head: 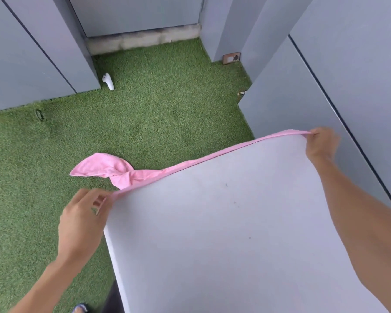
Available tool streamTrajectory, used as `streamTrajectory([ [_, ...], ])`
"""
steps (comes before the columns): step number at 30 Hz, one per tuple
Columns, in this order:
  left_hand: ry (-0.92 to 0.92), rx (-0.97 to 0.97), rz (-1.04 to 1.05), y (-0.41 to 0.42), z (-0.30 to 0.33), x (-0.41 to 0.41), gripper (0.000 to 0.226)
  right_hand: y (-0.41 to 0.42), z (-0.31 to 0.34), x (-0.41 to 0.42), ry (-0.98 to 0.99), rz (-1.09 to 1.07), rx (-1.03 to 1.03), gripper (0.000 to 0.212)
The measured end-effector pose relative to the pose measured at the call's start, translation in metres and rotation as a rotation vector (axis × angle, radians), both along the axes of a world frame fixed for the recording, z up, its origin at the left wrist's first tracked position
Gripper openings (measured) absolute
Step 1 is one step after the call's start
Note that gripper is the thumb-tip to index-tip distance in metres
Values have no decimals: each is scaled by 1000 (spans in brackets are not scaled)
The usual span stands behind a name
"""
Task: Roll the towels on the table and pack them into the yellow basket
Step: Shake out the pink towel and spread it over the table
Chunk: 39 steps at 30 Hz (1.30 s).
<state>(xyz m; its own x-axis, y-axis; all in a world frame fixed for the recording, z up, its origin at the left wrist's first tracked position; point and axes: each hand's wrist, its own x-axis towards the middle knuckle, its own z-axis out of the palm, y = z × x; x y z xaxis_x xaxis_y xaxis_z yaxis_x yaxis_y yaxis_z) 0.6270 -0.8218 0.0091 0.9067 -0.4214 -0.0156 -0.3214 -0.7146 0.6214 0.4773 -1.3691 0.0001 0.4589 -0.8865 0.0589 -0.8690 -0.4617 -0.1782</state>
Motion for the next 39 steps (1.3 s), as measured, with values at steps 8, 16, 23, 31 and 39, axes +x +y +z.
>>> streamTrajectory([
  [8, 70, 19, 129, 8, -11, -39, 4, 14, 1, -42, -165, 0, 56, 20],
  [16, 110, 12, 179, 15, -8, -91, 6, 28, 2, -78, -165, -127, 99, 25],
  [23, 145, -13, 200, 28, -9, -148, 6, 46, -4, -134, -193, -221, 125, 25],
  [31, 115, -82, 175, 55, -16, -231, 10, 68, -3, -218, -124, -274, 159, 25],
  [39, 84, -166, 184, 85, -19, -333, 15, 106, -2, -326, -131, -304, 144, 27],
])
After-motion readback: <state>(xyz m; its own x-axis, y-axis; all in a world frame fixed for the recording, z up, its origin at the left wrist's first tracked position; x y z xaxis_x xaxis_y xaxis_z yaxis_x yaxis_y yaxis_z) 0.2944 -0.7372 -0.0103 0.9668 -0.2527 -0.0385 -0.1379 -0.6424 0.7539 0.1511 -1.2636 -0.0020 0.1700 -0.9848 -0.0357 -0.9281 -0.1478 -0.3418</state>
